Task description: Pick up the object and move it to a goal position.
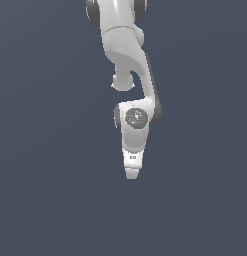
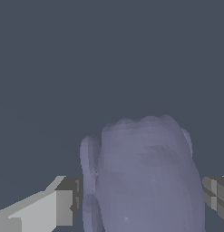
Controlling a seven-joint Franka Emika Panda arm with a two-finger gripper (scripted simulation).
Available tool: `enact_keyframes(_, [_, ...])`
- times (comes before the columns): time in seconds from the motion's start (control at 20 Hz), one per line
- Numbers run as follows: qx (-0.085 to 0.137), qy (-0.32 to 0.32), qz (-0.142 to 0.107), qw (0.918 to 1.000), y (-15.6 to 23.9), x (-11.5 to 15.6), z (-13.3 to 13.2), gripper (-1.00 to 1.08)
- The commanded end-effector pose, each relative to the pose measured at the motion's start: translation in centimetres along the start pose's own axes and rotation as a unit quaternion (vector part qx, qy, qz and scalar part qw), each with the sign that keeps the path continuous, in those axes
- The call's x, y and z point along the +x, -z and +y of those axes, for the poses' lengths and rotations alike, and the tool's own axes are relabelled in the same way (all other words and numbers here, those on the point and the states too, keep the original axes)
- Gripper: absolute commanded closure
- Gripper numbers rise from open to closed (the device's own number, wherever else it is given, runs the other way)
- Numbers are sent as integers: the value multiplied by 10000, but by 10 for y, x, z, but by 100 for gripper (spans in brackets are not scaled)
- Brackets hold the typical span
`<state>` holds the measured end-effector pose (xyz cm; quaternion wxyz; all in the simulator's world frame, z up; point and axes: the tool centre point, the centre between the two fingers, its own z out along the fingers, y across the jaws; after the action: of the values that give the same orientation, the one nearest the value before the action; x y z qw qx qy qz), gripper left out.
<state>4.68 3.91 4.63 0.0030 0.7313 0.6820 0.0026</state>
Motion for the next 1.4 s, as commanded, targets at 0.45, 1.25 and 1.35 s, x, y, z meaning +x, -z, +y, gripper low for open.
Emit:
enact_keyframes(0.45, [10, -4, -2, 10000, 4, -7, -27, 108])
enact_keyframes(1.25, [30, -8, -6, 10000, 21, -30, -125, 108])
enact_keyframes(1.35, [30, -8, -6, 10000, 24, -33, -137, 108])
